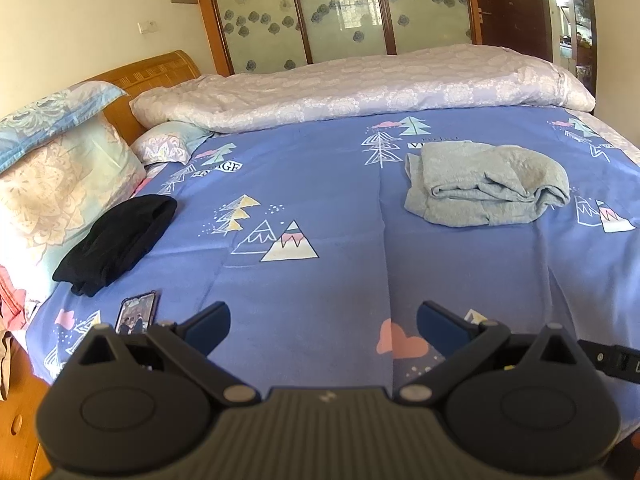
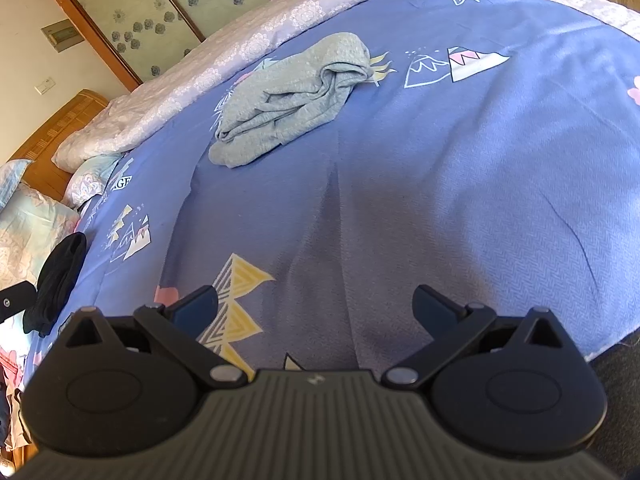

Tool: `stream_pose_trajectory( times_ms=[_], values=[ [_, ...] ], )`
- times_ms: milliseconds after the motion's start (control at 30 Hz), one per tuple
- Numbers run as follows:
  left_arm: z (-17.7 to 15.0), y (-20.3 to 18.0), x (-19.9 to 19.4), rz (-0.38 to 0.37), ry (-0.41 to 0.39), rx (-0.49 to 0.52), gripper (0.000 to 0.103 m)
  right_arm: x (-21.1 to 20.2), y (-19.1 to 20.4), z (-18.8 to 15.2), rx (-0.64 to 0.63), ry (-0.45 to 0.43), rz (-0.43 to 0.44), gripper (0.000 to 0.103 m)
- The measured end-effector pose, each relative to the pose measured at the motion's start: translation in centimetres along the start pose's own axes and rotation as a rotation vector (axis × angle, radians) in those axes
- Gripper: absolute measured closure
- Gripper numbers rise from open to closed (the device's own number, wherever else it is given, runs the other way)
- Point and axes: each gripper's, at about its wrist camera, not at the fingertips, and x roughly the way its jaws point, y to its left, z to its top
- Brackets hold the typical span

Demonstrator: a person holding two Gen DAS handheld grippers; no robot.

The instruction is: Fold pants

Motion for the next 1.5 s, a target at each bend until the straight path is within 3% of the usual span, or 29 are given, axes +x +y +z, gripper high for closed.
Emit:
stream_pose_trajectory(
  times_ms=[433,867,1500],
  values=[
    [0.0,-0.3,0.5,-0.019,0.022,0.013,0.000,0.1,-0.1,-0.2,0.002,0.003,-0.005,0.000],
    [-0.5,-0.7,1.8,-0.037,0.096,0.026,0.000,0.1,-0.1,-0.1,-0.001,-0.003,-0.007,0.000],
    [-0.7,-0.8,2.6,-0.016,0.135,0.041,0.000,0.1,-0.1,-0.2,0.002,-0.004,-0.010,0.000]
  ],
)
